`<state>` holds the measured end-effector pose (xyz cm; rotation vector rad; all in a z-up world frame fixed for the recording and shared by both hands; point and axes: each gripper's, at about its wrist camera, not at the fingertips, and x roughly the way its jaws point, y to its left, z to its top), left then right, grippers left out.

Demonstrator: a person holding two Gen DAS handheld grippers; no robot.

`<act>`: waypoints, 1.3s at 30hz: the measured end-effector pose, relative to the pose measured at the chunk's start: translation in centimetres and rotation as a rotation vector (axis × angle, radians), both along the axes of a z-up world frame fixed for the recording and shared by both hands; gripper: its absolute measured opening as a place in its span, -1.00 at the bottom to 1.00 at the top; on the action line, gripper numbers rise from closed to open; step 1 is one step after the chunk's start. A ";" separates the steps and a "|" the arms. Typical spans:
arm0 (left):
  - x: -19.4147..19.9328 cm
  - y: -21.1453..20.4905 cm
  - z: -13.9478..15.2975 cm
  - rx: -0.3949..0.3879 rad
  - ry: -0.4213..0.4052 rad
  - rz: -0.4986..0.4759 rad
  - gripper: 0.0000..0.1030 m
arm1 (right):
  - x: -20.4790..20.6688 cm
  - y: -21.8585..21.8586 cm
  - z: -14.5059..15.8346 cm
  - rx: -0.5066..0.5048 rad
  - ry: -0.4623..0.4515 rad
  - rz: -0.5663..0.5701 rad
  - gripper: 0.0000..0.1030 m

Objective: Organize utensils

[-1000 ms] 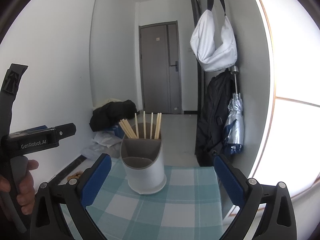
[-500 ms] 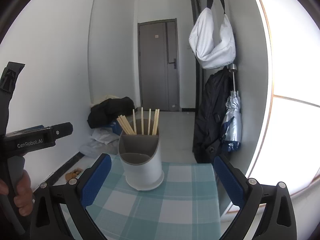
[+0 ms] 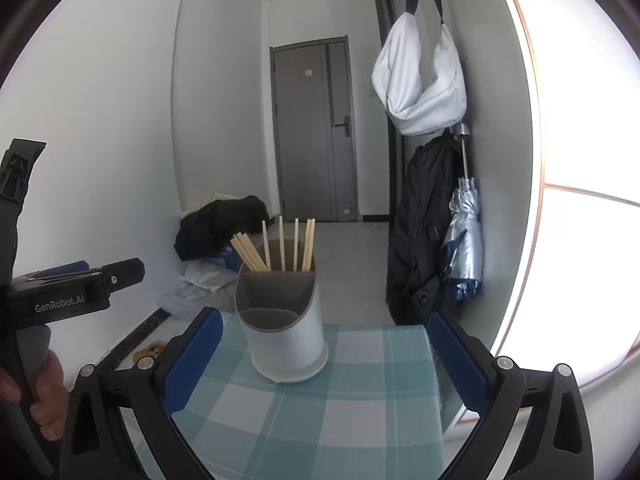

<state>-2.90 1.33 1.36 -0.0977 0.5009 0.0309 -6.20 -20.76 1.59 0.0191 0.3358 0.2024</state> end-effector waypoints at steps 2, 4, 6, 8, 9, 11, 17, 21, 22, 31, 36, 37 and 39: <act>-0.1 -0.1 0.0 0.008 -0.003 0.005 0.98 | 0.0 0.0 0.0 -0.001 0.001 -0.004 1.00; 0.0 -0.1 0.0 0.005 0.002 0.003 0.98 | 0.1 0.0 -0.1 0.001 0.003 -0.006 1.00; 0.0 0.0 -0.1 0.004 0.005 0.007 0.98 | 0.1 0.0 -0.1 0.003 0.004 -0.009 1.00; 0.1 0.1 -0.1 -0.003 0.009 0.005 0.98 | 0.1 0.0 -0.1 0.001 0.003 -0.008 1.00; 0.0 0.1 -0.1 -0.005 0.008 0.009 0.98 | 0.0 0.0 0.0 -0.001 0.001 -0.007 1.00; -0.1 0.0 0.0 0.000 -0.002 0.003 0.98 | 0.1 0.0 -0.1 -0.002 0.001 -0.007 1.00; 0.0 -0.4 -0.1 0.020 0.004 -0.007 0.98 | 0.2 0.0 -0.1 -0.008 -0.001 -0.010 1.00; 0.0 -0.4 -0.1 0.020 0.007 -0.003 0.98 | 0.1 -0.1 -0.1 -0.004 -0.001 -0.016 1.00; 0.0 -0.4 -0.2 0.017 0.010 -0.003 0.98 | 0.1 -0.1 -0.1 -0.006 -0.001 -0.017 1.00; 0.1 -0.4 -0.2 0.016 0.012 0.008 0.98 | 0.0 0.1 -0.1 -0.016 -0.007 -0.014 1.00; 0.0 -0.3 -0.2 0.008 0.016 0.013 0.98 | 0.0 0.1 -0.1 -0.013 -0.006 -0.013 1.00; 0.0 -0.3 -0.2 0.008 0.014 0.012 0.98 | 0.0 0.1 -0.1 -0.014 -0.006 -0.013 1.00; 0.0 -0.4 -0.2 0.015 0.011 0.010 0.98 | 0.0 0.1 -0.1 -0.015 -0.007 -0.013 1.00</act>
